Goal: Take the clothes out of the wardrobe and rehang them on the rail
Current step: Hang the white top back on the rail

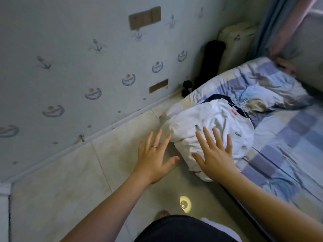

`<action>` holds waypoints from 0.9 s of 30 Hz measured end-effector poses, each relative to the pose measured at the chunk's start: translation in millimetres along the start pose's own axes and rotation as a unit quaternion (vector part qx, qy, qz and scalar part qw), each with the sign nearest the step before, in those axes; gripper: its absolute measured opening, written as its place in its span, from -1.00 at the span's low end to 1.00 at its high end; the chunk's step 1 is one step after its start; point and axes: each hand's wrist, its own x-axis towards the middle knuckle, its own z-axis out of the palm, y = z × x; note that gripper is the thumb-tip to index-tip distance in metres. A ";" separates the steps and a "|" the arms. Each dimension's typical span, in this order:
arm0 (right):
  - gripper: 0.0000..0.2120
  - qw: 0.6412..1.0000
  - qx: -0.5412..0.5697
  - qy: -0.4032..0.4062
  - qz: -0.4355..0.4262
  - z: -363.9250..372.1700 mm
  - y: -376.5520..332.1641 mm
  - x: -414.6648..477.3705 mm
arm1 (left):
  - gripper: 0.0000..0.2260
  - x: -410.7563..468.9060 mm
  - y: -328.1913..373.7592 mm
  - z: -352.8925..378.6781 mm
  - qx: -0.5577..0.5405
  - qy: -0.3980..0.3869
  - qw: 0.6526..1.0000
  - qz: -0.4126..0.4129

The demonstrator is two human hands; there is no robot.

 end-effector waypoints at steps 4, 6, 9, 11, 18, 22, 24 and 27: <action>-0.30 0.995 0.001 -0.027 0.098 10.2 29.8 6.7 | -0.25 62.3 10.5 5.7 -0.010 -0.038 0.997 0.059; -0.29 0.990 0.004 -0.035 0.138 14.2 45.1 10.6 | -0.27 91.0 22.1 8.0 -0.013 -0.056 0.995 0.087; -0.29 0.981 0.021 -0.038 0.188 20.4 71.8 22.4 | -0.29 136.2 42.6 12.6 -0.006 -0.081 0.988 0.131; -0.29 0.975 0.029 -0.040 0.216 24.6 92.1 32.3 | -0.26 168.2 58.6 17.5 0.010 -0.090 0.984 0.154; -0.25 0.960 0.053 -0.057 0.268 29.4 183.6 78.8 | -0.24 281.2 128.9 41.0 0.023 -0.124 0.975 0.181; -0.29 0.949 0.061 -0.071 0.300 32.1 249.2 106.0 | -0.22 341.1 167.3 59.6 0.022 -0.145 0.972 0.186; -0.26 0.945 0.068 -0.085 0.309 34.5 279.6 119.5 | -0.22 369.7 182.5 69.1 0.025 -0.156 0.970 0.186; -0.31 0.938 0.083 -0.107 0.320 38.3 316.6 139.7 | -0.22 406.7 196.5 82.7 0.038 -0.176 0.966 0.185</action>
